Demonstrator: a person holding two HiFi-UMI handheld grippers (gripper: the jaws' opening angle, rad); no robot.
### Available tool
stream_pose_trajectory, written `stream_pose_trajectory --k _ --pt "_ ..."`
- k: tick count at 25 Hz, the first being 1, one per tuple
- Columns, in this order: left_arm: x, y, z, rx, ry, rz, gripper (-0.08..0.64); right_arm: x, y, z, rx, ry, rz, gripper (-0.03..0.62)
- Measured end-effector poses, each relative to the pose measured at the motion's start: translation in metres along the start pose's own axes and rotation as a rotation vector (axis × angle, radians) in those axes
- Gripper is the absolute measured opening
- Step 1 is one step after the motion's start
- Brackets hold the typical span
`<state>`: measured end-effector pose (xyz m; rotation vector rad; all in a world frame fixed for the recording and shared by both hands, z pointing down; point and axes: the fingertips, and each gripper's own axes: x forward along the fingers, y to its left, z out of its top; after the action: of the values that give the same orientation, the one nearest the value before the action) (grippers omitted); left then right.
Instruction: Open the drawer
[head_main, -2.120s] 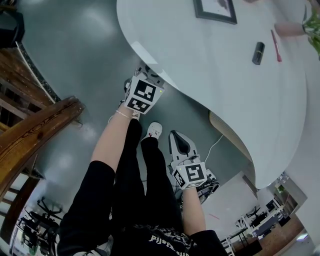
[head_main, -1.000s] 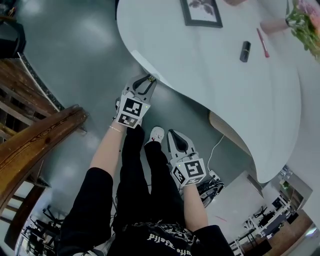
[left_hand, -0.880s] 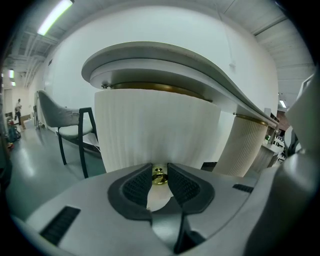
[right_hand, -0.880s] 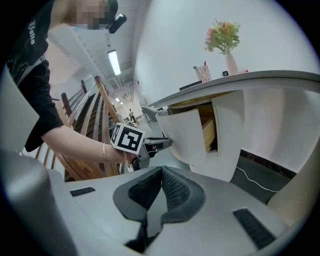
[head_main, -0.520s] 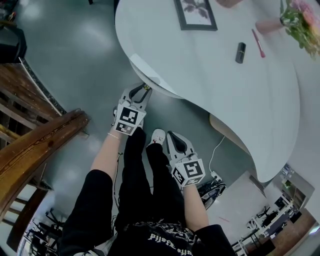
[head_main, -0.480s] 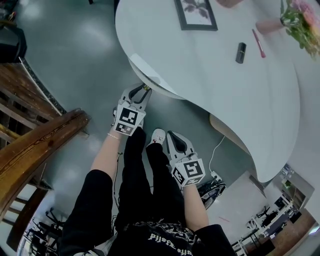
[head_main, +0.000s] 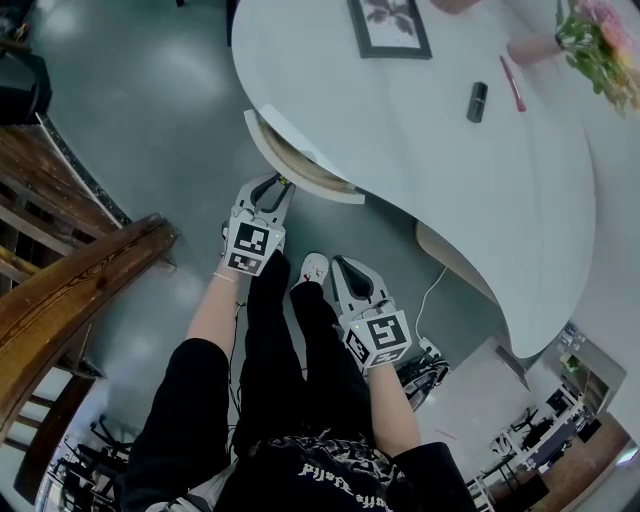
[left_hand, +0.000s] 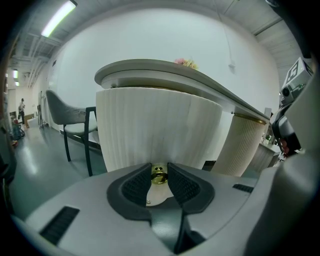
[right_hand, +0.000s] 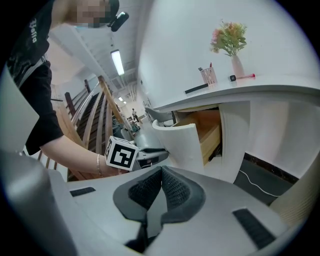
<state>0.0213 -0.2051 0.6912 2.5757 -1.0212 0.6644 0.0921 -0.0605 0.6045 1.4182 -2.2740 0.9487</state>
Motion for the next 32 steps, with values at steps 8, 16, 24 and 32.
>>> stream_pose_trajectory --k 8,16,24,32 --pt "-0.014 -0.001 -0.008 0.006 0.007 0.016 0.112 -0.005 0.016 0.0 -0.016 0.01 0.017 0.026" --pt "-0.023 -0.002 -0.014 0.0 0.022 0.009 0.112 -0.005 0.026 -0.002 -0.024 0.012 0.038 0.026" --pt "-0.033 -0.004 -0.023 -0.007 0.051 0.02 0.112 -0.01 0.034 -0.001 -0.033 0.009 0.046 0.026" --pt "-0.037 -0.002 -0.024 -0.007 0.066 0.013 0.112 -0.012 0.035 0.004 -0.028 0.005 0.037 0.026"
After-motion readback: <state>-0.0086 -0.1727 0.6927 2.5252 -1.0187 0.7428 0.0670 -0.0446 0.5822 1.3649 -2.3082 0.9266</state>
